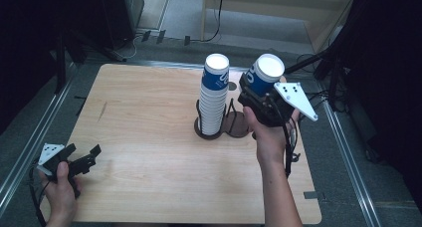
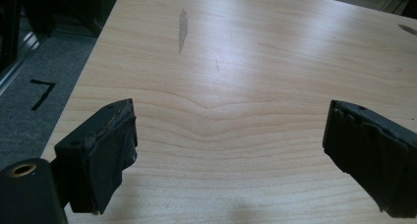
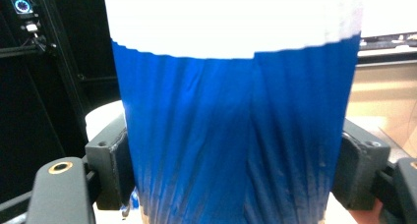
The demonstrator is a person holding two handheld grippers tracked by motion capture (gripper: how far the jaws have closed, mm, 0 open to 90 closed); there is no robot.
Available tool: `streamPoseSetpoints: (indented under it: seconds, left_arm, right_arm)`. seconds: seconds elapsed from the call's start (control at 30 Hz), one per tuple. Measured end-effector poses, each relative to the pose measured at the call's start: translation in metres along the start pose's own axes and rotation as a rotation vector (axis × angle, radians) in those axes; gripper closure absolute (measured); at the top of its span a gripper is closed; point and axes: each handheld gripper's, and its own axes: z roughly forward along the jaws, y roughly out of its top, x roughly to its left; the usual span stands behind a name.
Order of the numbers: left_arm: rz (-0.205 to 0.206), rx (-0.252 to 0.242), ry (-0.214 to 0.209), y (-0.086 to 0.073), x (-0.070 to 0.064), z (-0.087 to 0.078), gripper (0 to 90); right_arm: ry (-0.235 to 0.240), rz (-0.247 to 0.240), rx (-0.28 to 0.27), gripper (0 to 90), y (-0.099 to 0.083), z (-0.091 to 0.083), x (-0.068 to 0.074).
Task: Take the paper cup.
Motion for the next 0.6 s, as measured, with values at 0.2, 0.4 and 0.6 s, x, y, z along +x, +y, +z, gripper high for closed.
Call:
streamPoseSetpoints:
  seconds: [0.2,0.4,0.6]
  left_arm:
    - [0.013,0.004,0.005,0.000,-0.001,-0.001,0.9]
    - [0.003,0.003,0.019,-0.001,-0.001,-0.002,0.9]
    - [-0.003,-0.017,0.063,-0.002,-0.003,-0.003,0.9]
  right_arm:
    - [0.008,0.014,0.009,20.4,-0.021,-0.011,-0.011]
    - [0.009,-0.029,0.026,20.3,-0.046,-0.021,-0.014]
    - [0.011,-0.050,0.059,20.4,-0.072,-0.033,-0.020]
